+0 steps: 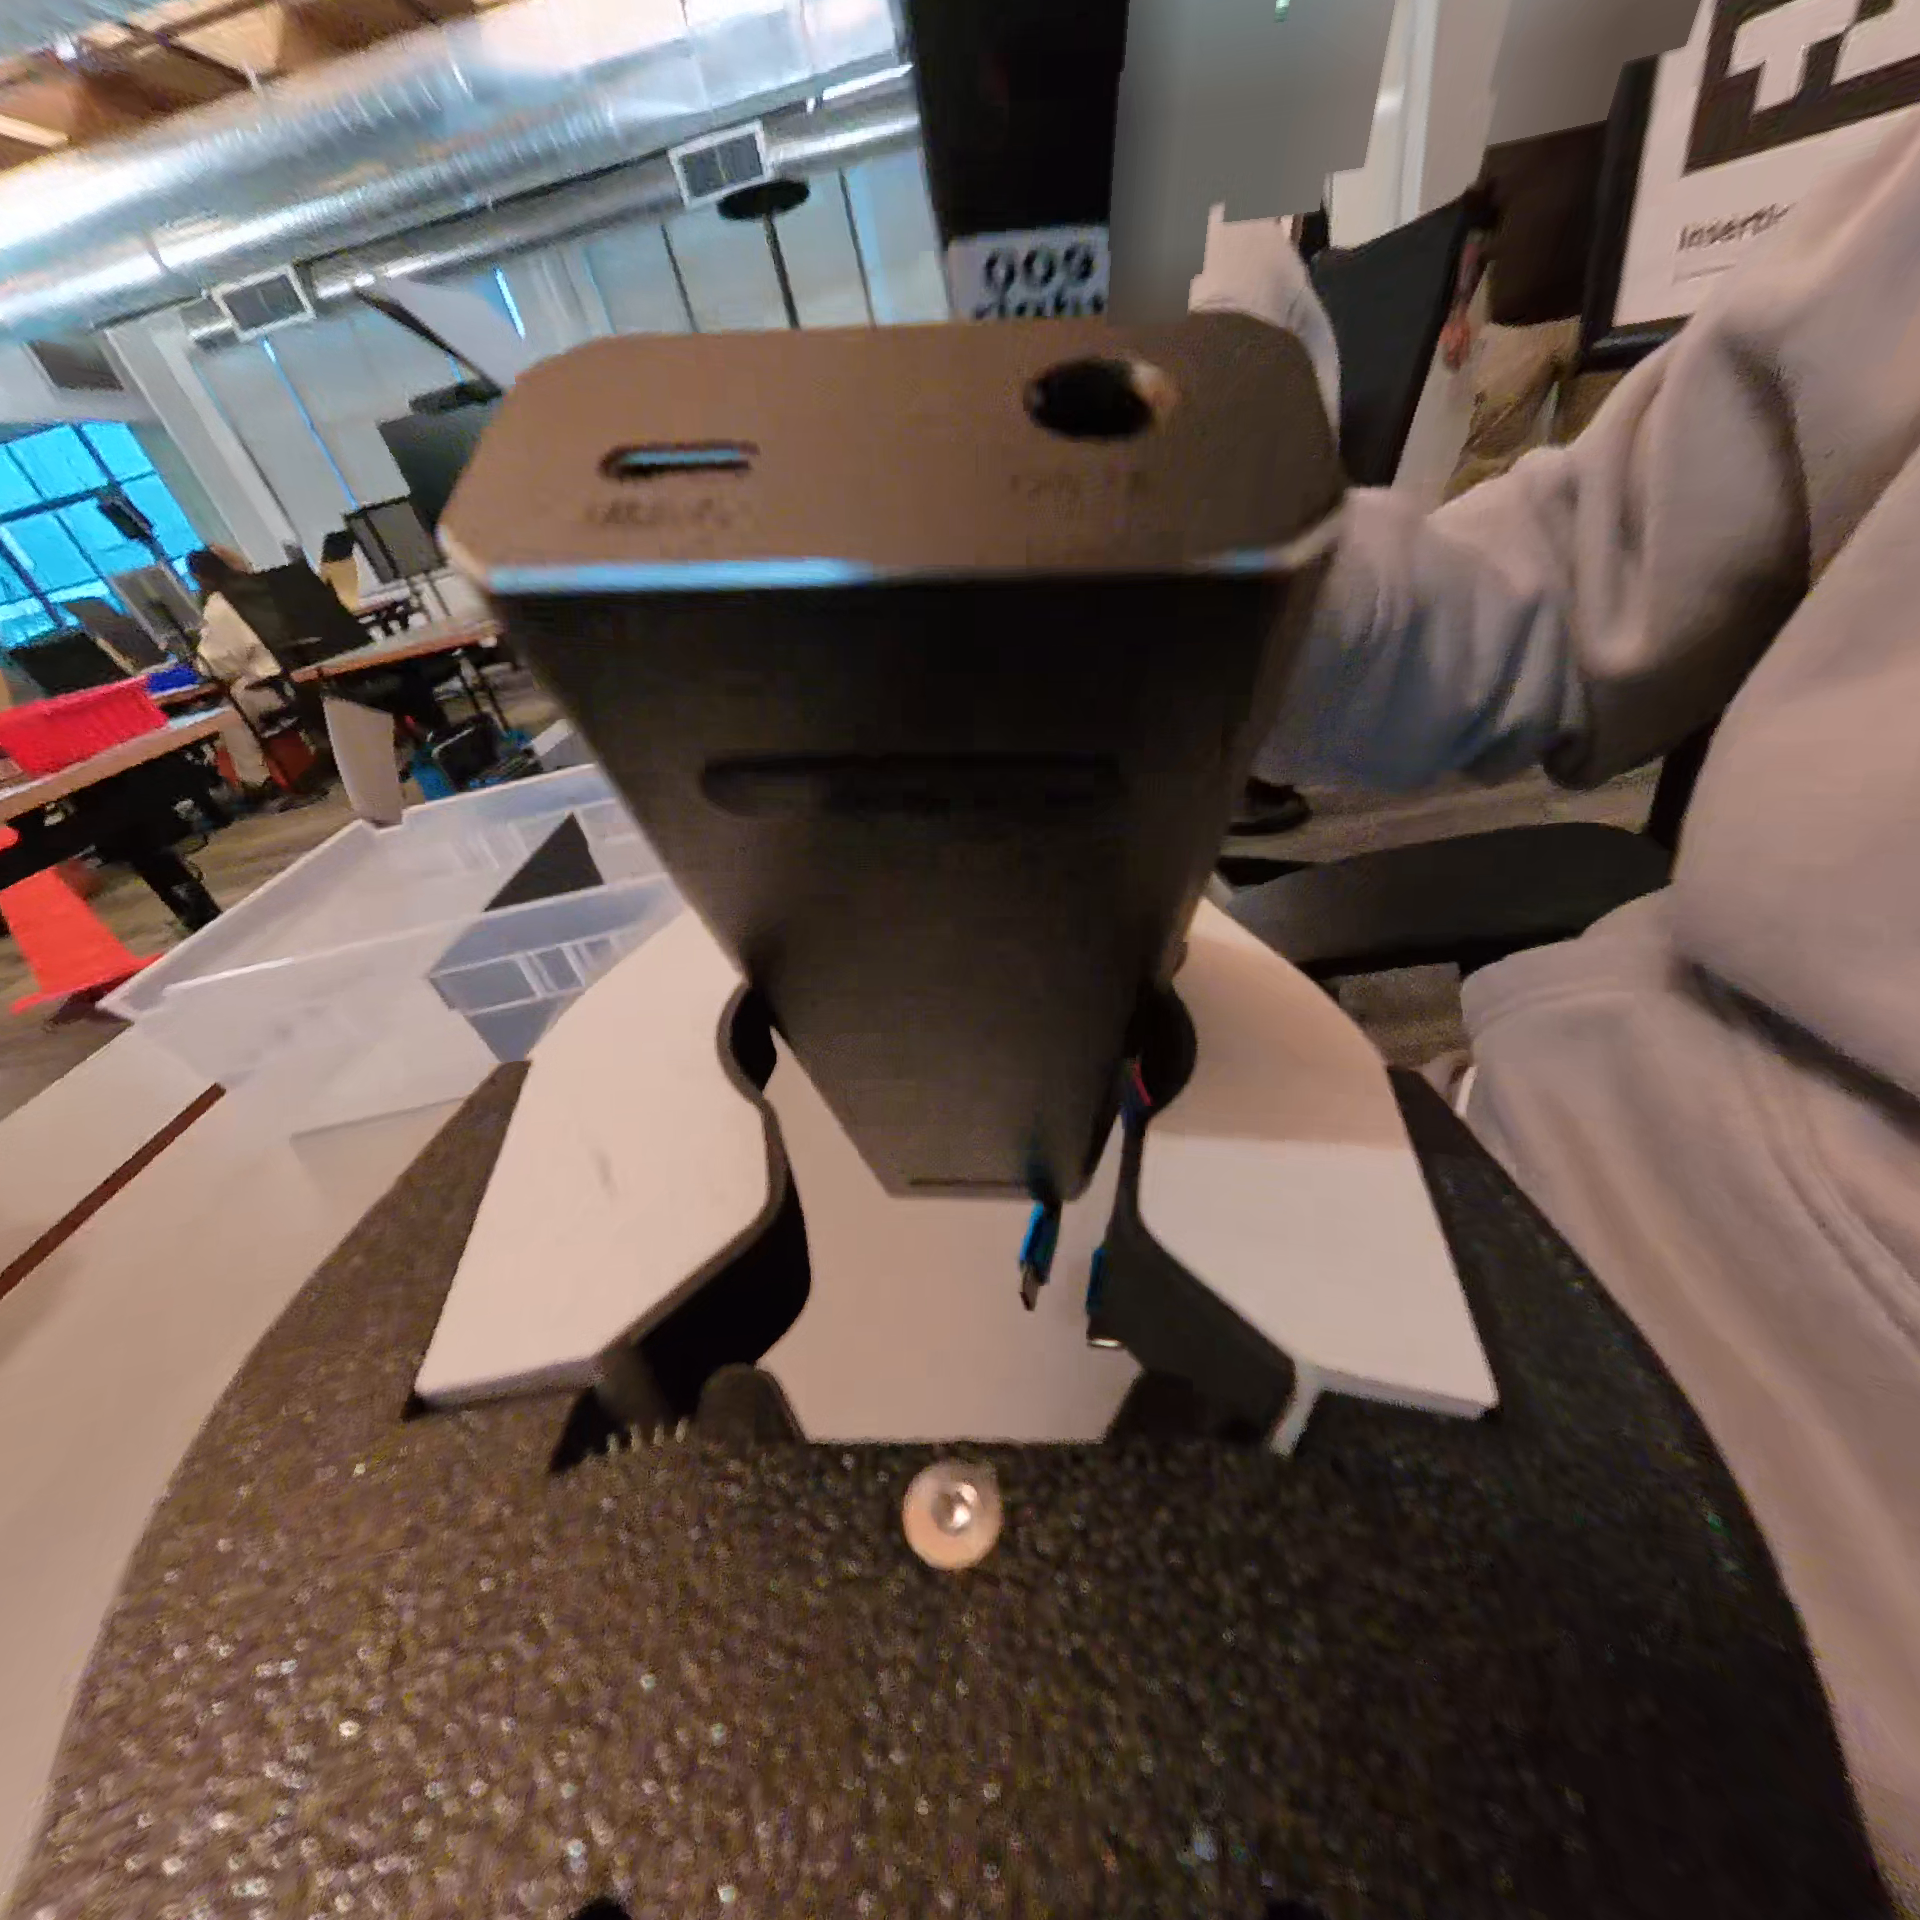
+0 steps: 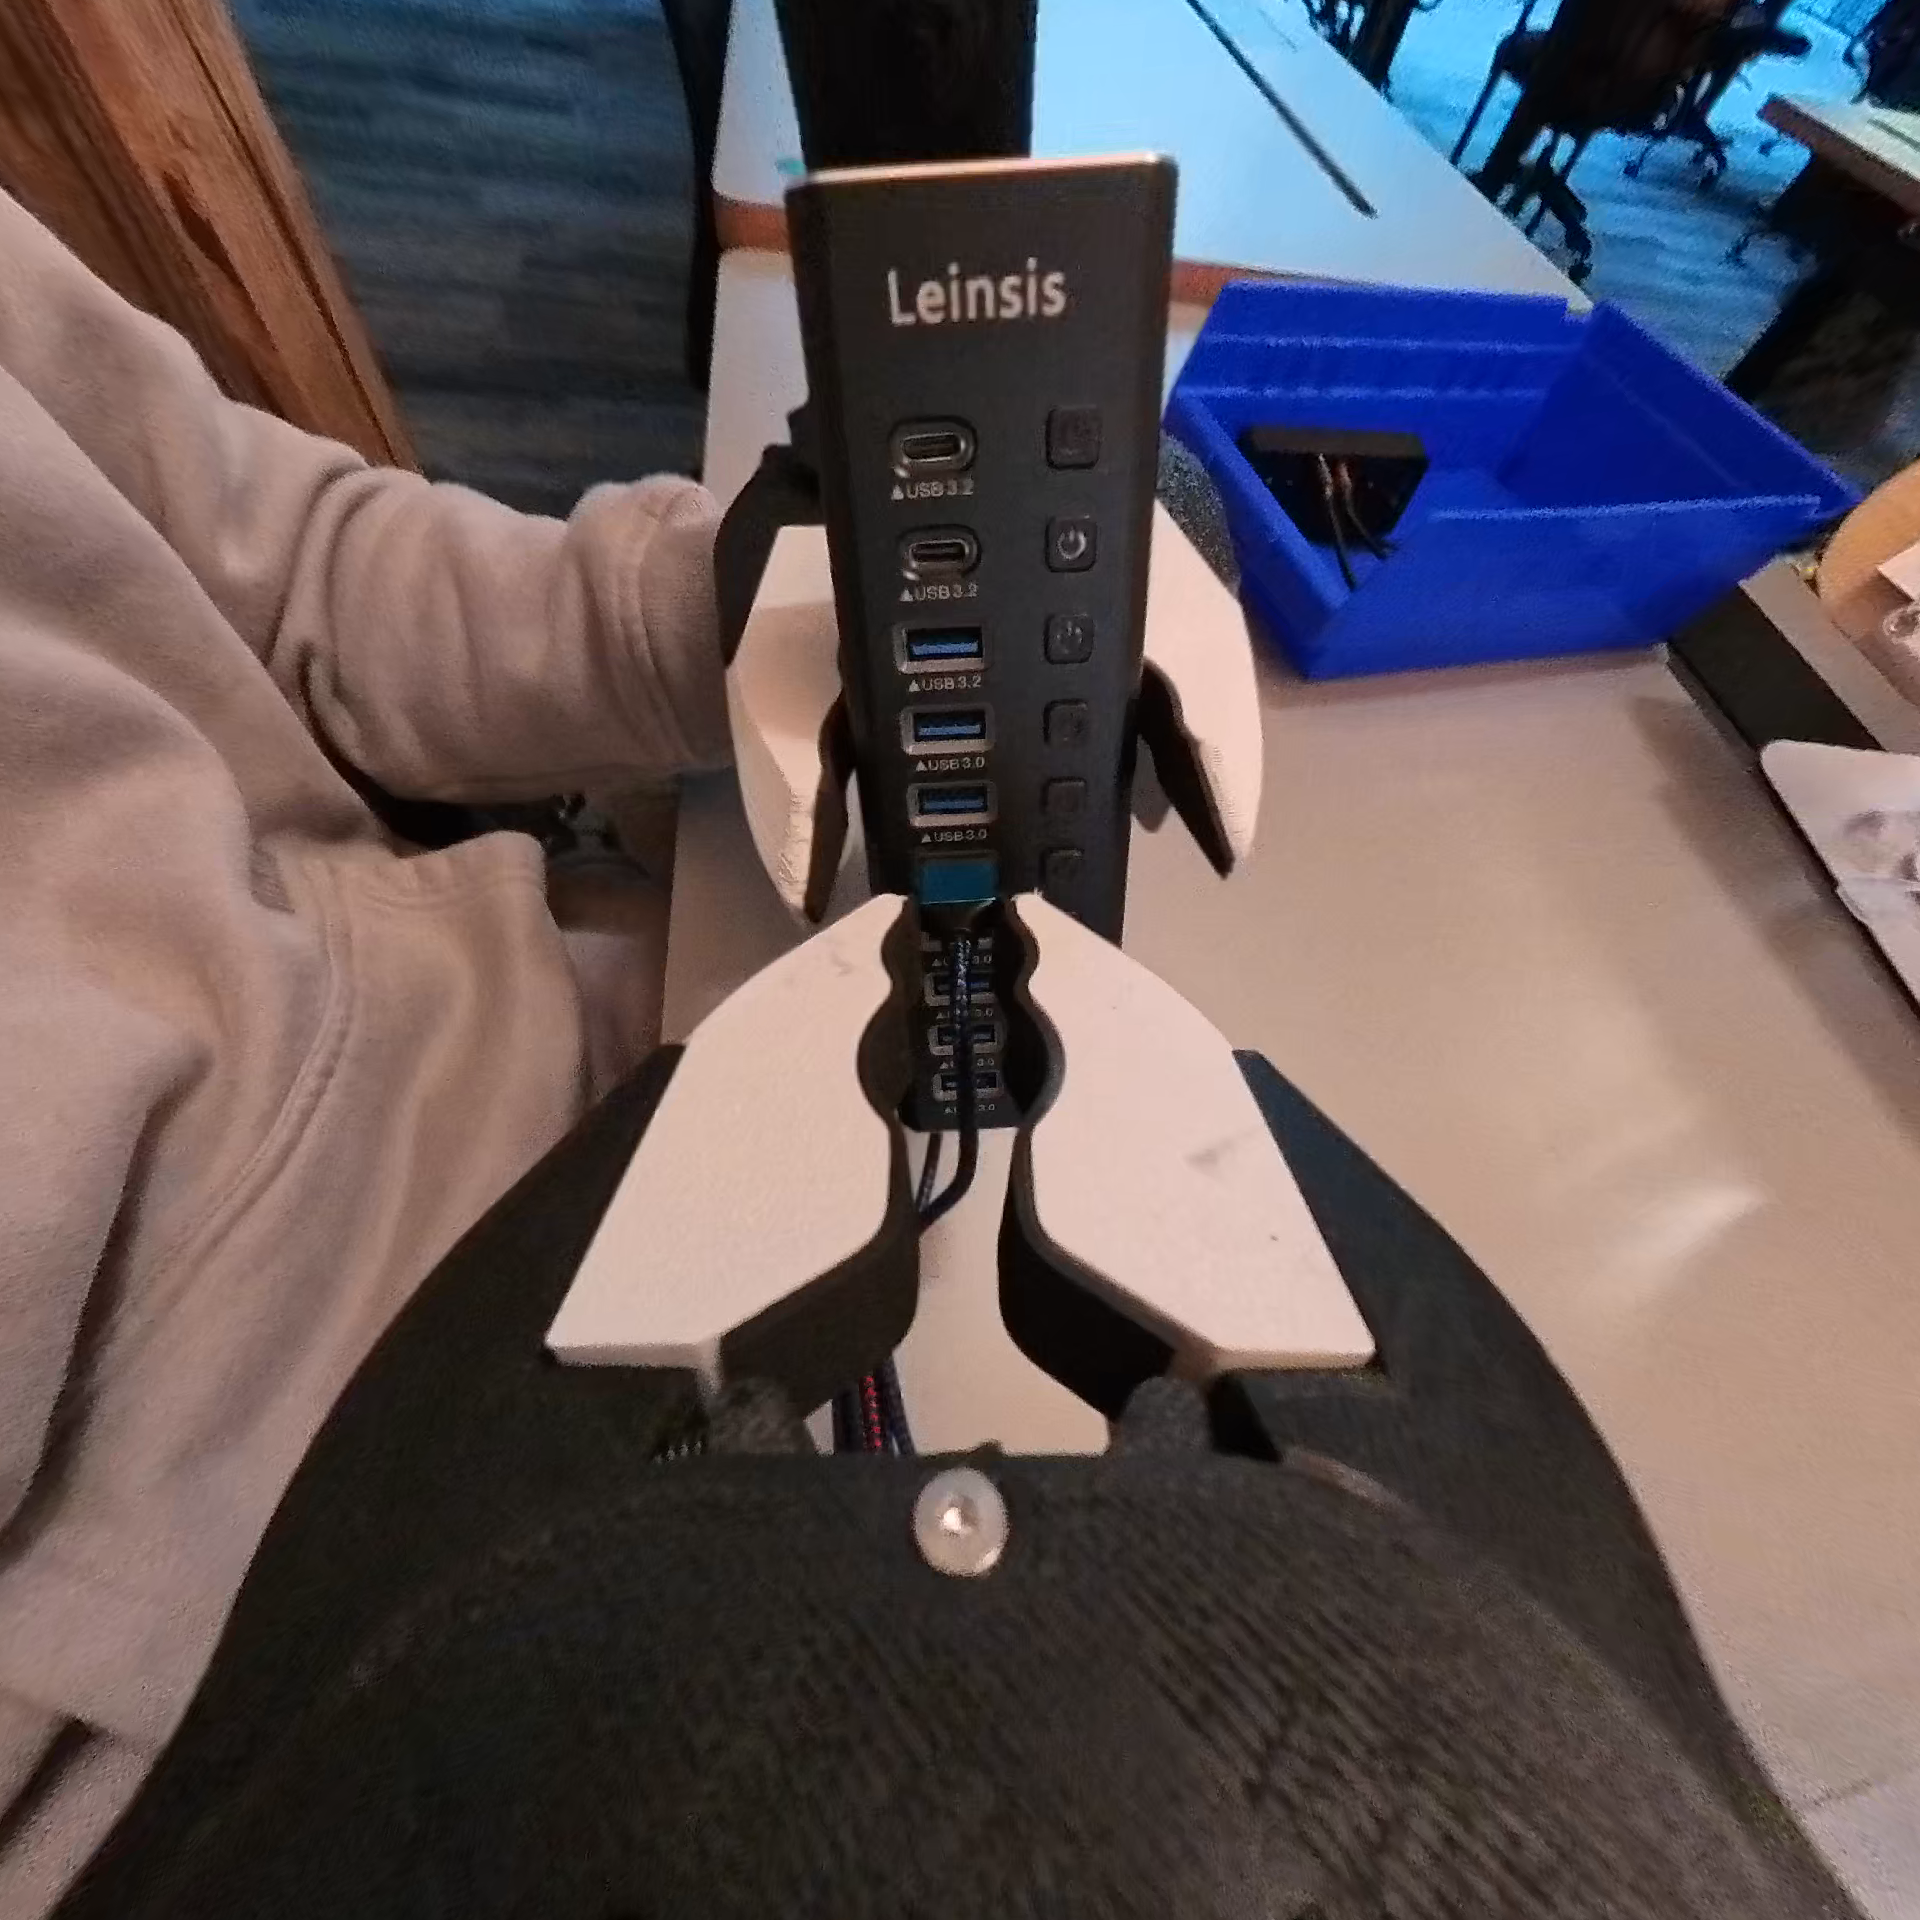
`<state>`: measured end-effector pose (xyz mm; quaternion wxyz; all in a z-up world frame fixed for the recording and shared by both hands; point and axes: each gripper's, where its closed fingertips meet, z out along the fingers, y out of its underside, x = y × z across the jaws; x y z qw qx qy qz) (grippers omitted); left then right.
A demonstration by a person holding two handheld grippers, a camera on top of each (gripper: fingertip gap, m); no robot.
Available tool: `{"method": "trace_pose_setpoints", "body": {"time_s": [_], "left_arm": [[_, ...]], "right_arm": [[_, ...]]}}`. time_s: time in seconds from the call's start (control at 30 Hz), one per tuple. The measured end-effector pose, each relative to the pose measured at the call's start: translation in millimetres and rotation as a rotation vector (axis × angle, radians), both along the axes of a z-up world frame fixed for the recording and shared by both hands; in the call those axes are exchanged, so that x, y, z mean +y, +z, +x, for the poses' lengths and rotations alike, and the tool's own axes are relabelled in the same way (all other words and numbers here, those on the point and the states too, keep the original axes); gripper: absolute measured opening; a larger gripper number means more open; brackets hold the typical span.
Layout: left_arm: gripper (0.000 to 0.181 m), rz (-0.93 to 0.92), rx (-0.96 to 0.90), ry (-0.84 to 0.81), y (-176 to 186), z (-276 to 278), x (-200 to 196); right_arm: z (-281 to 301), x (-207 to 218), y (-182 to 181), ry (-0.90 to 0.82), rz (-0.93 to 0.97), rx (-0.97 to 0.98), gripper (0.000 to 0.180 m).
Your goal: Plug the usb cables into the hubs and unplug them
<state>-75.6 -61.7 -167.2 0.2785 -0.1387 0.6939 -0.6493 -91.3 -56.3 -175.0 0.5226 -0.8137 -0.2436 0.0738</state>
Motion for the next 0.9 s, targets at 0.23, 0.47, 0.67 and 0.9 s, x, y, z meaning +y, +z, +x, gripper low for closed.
{"method": "trace_pose_setpoints", "body": {"time_s": [0.23,0.47,0.67,0.9], "left_arm": [[0.070,0.168,-0.040,0.158,-6.4,10.1,9.9],[0.070,0.102,-0.037,0.138,0.4,7.4,18.7],[0.070,0.116,-0.021,0.099,-4.9,5.7,11.6],[0.068,0.002,-0.032,0.091,7.7,4.0,16.1]], "right_arm": [[10.0,18.0,31.4,-0.073,0.182,0.027,0.036],[-19.5,25.3,53.7,0.124,0.266,0.009,0.054],[-25.1,45.7,47.1,0.142,0.236,-0.041,0.062],[-23.0,57.4,56.1,0.132,0.231,0.016,0.060]]}}
